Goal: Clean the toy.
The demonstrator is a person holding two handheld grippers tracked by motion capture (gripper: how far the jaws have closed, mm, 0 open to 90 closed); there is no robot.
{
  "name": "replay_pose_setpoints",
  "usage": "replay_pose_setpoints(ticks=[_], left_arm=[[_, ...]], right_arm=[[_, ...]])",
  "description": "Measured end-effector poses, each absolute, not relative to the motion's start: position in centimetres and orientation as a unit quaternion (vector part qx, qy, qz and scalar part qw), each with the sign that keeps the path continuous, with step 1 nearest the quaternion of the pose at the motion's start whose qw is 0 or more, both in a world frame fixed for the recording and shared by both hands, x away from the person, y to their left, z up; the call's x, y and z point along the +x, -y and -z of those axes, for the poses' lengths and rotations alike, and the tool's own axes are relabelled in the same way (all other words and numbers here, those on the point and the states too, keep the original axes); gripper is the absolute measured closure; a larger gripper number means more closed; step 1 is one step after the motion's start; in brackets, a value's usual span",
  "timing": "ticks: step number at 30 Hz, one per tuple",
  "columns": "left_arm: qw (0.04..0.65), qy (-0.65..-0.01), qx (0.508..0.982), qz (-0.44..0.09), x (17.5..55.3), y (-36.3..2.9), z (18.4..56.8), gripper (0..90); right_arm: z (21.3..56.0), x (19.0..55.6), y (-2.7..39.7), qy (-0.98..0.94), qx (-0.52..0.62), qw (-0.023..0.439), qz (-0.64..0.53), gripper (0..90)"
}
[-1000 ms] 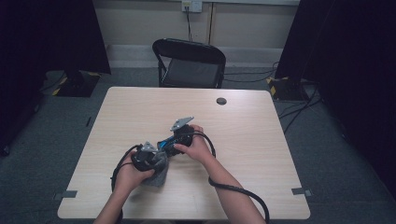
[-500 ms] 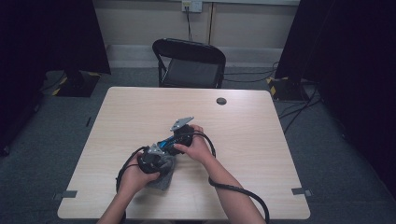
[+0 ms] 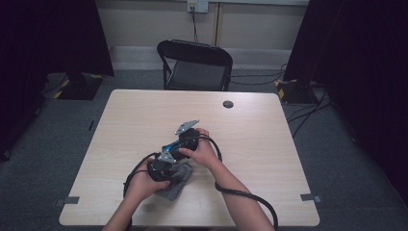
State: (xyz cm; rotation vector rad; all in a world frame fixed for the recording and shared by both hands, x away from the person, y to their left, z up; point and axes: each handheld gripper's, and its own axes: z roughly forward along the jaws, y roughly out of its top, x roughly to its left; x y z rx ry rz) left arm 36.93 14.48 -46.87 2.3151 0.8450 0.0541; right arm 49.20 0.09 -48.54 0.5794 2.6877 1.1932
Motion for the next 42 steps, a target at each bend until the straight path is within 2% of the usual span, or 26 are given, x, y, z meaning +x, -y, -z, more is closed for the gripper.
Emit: replay_pose_setpoints(ticks=[8, 28, 42], left_arm=[[0.344, -0.318, 0.883, 0.001, 37.0, -16.2, 45.5, 70.5], [0.376, -0.380, 0.844, -0.050, 37.6, -22.6, 43.0, 70.4], [0.339, -0.415, 0.838, -0.101, 38.4, -24.6, 45.8, 65.7]], right_arm=[[48.6, 49.2, 0.0, -0.892, 0.192, 0.073, -0.402, 13.0], [48.7, 48.9, 0.0, -0.887, 0.200, 0.081, -0.408, 12.5], [48.3, 48.0, 1.1, -0.878, 0.229, 0.104, -0.408, 15.0]])
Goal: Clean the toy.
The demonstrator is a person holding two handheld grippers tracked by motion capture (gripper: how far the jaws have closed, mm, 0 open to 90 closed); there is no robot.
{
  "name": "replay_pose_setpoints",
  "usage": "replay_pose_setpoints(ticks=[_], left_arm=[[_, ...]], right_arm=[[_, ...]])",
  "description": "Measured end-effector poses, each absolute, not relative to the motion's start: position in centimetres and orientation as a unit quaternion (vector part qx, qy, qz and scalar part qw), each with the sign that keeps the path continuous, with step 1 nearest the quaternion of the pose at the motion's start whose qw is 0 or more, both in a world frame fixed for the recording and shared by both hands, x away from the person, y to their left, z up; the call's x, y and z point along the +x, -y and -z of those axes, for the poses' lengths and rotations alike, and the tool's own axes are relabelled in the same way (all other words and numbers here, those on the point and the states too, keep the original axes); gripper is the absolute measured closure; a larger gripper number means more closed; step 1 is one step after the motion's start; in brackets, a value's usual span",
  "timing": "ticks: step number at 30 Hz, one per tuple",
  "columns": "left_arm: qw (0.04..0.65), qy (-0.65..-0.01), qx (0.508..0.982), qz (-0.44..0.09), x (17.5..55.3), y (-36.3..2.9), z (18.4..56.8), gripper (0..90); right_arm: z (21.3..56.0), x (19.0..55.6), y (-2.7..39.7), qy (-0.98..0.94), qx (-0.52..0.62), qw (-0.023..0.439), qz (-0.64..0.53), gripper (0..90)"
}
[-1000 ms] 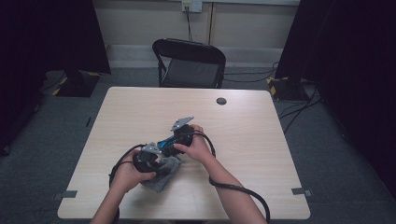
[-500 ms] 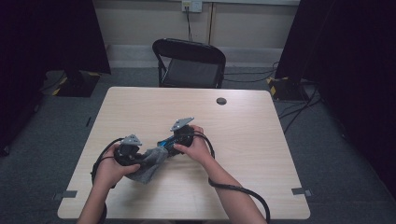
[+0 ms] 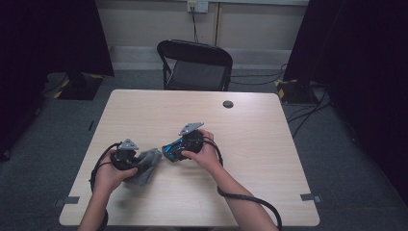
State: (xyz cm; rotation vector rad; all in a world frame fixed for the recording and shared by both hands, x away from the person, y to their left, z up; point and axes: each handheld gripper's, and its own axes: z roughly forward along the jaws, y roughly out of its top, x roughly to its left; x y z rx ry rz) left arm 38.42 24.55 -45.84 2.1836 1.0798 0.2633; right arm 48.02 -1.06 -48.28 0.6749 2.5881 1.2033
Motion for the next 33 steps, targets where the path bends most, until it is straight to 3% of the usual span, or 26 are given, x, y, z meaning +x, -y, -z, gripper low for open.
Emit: replay_pose_setpoints(ticks=[3, 4, 5, 6, 12, 16, 22, 23, 28, 31, 32, 33], left_arm=[[0.328, -0.426, 0.835, -0.116, 38.6, -24.8, 46.5, 52.2], [0.322, -0.443, 0.828, -0.120, 38.6, -24.9, 46.6, 52.2], [0.323, -0.455, 0.819, -0.129, 38.5, -25.0, 46.5, 37.9], [0.323, -0.455, 0.819, -0.129, 38.5, -25.0, 46.5, 35.2], [0.293, -0.488, 0.811, -0.135, 38.3, -25.1, 46.8, 24.9], [0.274, -0.513, 0.804, -0.126, 38.2, -25.5, 47.1, 24.1], [0.262, -0.544, 0.790, -0.107, 37.7, -25.7, 46.2, 27.5], [0.264, -0.543, 0.791, -0.100, 37.6, -25.5, 46.3, 32.5], [0.259, -0.525, 0.803, -0.108, 37.9, -25.1, 47.5, 37.3], [0.281, -0.515, 0.802, -0.111, 38.0, -25.1, 47.7, 52.8], [0.287, -0.508, 0.804, -0.111, 38.0, -25.2, 47.7, 62.8], [0.289, -0.503, 0.807, -0.111, 38.0, -25.1, 47.7, 62.8]], right_arm=[[48.3, 47.8, 1.4, -0.876, 0.235, 0.105, -0.407, 14.9], [48.3, 47.7, 1.5, -0.875, 0.238, 0.106, -0.408, 15.0], [48.4, 47.6, 1.7, -0.871, 0.247, 0.110, -0.410, 14.9], [48.4, 47.6, 1.7, -0.871, 0.247, 0.110, -0.410, 14.9], [48.6, 47.2, 1.5, -0.865, 0.257, 0.123, -0.414, 14.8], [48.6, 47.1, 1.5, -0.863, 0.262, 0.127, -0.412, 14.8], [48.5, 47.0, 1.6, -0.861, 0.276, 0.124, -0.409, 14.9], [48.4, 46.9, 1.6, -0.862, 0.275, 0.123, -0.408, 15.1], [48.6, 46.7, 1.7, -0.856, 0.280, 0.128, -0.415, 15.0], [48.9, 46.7, 2.0, -0.850, 0.288, 0.132, -0.422, 14.7], [49.0, 46.7, 2.2, -0.845, 0.298, 0.131, -0.425, 14.7], [49.0, 46.7, 2.2, -0.845, 0.298, 0.131, -0.425, 14.7]])
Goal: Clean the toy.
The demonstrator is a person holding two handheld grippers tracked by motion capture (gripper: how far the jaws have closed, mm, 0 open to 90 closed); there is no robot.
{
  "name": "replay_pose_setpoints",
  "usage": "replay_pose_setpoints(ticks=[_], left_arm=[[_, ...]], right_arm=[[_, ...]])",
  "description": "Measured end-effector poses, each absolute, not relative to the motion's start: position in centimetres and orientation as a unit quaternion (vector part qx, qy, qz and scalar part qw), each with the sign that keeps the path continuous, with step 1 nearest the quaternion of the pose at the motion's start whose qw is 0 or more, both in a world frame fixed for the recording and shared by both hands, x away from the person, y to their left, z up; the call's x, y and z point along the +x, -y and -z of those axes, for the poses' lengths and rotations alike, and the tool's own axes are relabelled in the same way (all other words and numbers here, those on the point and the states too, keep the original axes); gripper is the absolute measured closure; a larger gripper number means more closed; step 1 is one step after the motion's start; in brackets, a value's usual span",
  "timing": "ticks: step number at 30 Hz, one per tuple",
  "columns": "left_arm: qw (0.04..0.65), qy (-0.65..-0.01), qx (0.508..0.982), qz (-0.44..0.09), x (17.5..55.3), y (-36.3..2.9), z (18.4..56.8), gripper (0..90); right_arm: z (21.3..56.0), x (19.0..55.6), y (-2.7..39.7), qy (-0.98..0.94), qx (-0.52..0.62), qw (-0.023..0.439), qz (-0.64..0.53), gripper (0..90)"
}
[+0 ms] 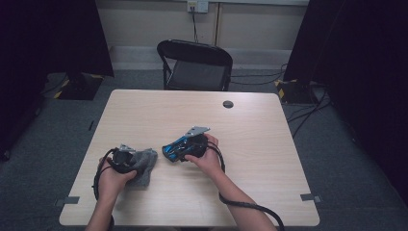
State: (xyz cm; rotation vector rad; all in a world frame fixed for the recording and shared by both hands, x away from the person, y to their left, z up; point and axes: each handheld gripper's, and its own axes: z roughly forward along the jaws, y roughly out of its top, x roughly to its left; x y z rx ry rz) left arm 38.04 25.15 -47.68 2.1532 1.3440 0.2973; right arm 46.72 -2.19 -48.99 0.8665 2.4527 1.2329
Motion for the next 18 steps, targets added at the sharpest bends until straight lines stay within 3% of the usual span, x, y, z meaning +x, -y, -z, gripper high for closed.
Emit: replay_pose_setpoints(ticks=[4, 18], left_arm=[[0.310, -0.496, 0.802, -0.121, 38.6, -25.3, 47.5, 69.8], [0.355, -0.454, 0.804, -0.149, 43.7, -24.3, 44.5, 69.9]], right_arm=[[49.2, 46.6, 2.3, -0.839, 0.305, 0.137, -0.430, 14.7], [49.2, 47.5, 2.5, -0.844, 0.303, 0.122, -0.426, 11.9]])
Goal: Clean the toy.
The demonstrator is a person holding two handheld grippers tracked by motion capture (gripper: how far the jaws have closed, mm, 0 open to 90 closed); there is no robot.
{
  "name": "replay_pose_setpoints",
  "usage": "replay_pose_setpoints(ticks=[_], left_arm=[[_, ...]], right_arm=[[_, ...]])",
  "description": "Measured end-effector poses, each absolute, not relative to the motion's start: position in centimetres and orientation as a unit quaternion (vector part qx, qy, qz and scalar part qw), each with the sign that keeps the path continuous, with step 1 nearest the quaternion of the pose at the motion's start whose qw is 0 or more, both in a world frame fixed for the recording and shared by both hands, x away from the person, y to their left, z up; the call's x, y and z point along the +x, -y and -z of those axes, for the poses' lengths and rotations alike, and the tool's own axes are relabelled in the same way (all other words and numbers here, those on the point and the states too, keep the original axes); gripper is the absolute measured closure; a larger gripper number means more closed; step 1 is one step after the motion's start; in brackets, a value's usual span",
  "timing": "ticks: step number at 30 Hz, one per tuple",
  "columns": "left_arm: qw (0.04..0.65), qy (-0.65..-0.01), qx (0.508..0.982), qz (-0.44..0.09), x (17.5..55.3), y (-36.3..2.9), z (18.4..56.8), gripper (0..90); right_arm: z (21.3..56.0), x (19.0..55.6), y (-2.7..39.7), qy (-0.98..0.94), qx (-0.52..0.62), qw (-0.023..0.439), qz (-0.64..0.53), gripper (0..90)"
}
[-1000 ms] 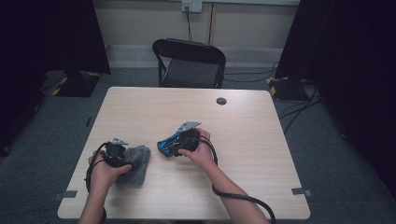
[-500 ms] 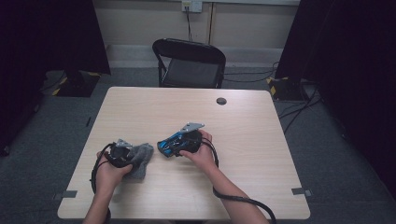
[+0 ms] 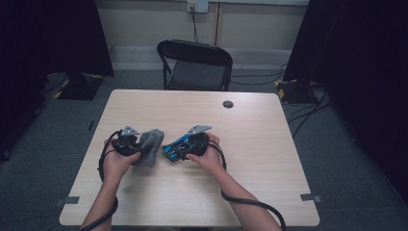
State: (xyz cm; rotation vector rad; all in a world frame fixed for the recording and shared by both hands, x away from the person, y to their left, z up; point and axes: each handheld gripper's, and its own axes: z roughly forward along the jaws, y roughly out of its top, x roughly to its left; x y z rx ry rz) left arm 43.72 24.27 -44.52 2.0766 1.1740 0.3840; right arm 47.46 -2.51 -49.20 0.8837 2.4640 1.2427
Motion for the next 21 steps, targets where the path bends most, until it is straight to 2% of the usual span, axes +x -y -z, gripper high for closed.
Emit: replay_pose_setpoints(ticks=[5, 11, 14, 18, 21], left_arm=[[0.329, -0.434, 0.826, -0.141, 47.0, -23.6, 44.4, 69.8], [0.295, -0.400, 0.857, -0.138, 50.2, -21.7, 46.4, 67.4], [0.308, -0.407, 0.846, -0.153, 50.8, -20.7, 46.9, 53.3], [0.317, -0.448, 0.817, -0.176, 50.3, -20.5, 46.1, 36.6], [0.310, -0.464, 0.809, -0.184, 49.3, -21.0, 45.5, 34.8]], right_arm=[[49.3, 47.5, 2.6, -0.844, 0.299, 0.120, -0.429, 11.7], [49.3, 47.6, 2.7, -0.843, 0.296, 0.119, -0.432, 12.2], [49.3, 47.6, 2.8, -0.843, 0.295, 0.117, -0.435, 12.5], [49.4, 47.6, 2.9, -0.841, 0.294, 0.116, -0.438, 12.7], [49.4, 47.6, 2.9, -0.841, 0.295, 0.117, -0.439, 12.7]])
